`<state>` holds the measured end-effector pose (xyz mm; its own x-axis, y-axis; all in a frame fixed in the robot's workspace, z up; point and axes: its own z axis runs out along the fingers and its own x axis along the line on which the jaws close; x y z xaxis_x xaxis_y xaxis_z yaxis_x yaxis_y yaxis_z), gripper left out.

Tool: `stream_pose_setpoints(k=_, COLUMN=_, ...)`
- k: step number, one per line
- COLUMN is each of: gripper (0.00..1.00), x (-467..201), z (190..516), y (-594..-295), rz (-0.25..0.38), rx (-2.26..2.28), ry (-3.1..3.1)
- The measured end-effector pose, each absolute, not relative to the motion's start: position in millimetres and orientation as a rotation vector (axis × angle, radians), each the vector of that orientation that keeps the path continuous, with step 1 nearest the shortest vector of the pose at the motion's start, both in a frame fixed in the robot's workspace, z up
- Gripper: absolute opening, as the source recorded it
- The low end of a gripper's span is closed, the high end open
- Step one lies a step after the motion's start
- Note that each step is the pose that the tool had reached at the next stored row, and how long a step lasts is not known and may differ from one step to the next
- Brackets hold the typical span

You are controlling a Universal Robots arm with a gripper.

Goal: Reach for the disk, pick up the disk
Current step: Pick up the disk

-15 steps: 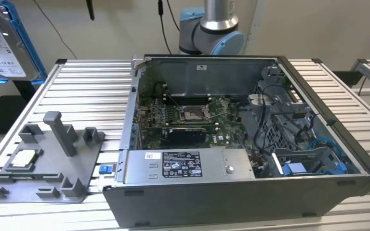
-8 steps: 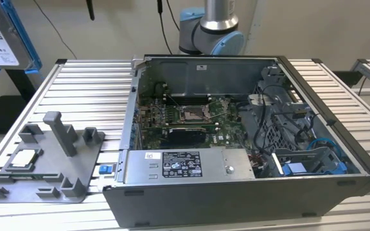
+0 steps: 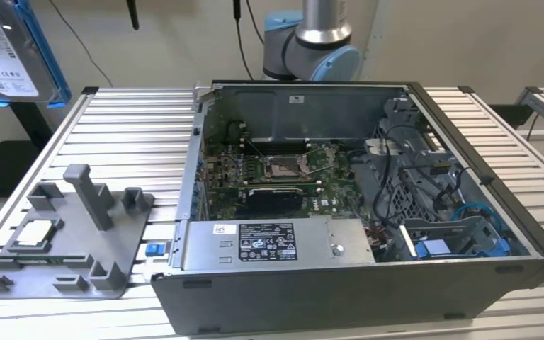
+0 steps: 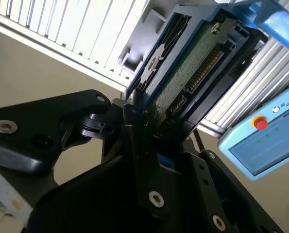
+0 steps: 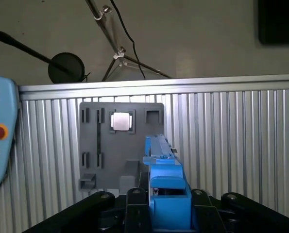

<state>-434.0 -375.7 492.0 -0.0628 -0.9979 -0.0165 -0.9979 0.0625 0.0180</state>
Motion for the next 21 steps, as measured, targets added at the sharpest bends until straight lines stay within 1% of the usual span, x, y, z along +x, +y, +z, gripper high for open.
stream_pose_setpoints(k=21, gripper=0.0, x=-338, z=492, y=-376, rz=-0.043, rx=2.148, ry=-2.287)
